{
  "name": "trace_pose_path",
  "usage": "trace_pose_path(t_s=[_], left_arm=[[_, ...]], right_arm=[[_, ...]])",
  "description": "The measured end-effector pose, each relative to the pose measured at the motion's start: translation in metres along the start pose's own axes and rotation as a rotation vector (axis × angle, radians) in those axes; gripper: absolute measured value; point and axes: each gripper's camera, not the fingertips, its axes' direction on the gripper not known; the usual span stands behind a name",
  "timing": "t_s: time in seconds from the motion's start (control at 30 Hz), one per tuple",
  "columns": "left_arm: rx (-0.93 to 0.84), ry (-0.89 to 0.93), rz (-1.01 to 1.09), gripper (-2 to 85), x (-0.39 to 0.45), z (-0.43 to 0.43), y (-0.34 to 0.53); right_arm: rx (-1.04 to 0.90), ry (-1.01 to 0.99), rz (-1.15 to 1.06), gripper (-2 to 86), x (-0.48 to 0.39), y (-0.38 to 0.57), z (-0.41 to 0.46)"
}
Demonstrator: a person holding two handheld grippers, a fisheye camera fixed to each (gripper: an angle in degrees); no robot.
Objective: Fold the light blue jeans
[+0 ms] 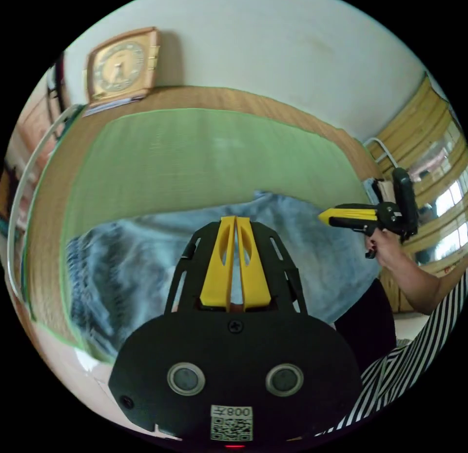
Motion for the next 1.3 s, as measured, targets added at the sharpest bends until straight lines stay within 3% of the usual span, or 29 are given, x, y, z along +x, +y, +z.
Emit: trace_pose_path(t_s=[0.23, 0.53, 0.7, 0.9, 1.0, 1.13, 1.3], left_arm=[[-0.092, -0.162, -0.346, 0.1, -0.098, -0.024, 0.097], [-0.088, -0.161, -0.302, 0.1, -0.104, -0.015, 0.139], [-0.067, -0.07, -0.368, 0.1, -0.112, -0.013, 0.153], [0.015, 0.026, -0.312, 0.1, -0.088, -0.029, 0.163], [-0.046, 0.131, -0.182, 0.1, -0.057, -0.017, 0.161], [-0.237, 0.058, -0.034, 0.2, -0.017, 0.023, 0.156], [-0.229, 0.063, -0.047, 0.1, -0.001, 0.024, 0.143]], right_arm=[[-0.002, -0.037, -0.127, 0.1, -0.04, -0.089, 0.036], [-0.078, -0.012, -0.064, 0.2, -0.032, -0.102, 0.062], [-0.092, -0.037, 0.007, 0.1, -0.025, -0.104, 0.061], [-0.06, -0.035, -0.015, 0.1, -0.033, -0.084, 0.017], [-0.097, -0.054, -0.05, 0.1, -0.045, -0.041, 0.001], [-0.272, -0.032, -0.009, 0.2, -0.05, 0.04, 0.017], [-0.178, -0.085, 0.127, 0.2, -0.033, 0.077, -0.004]])
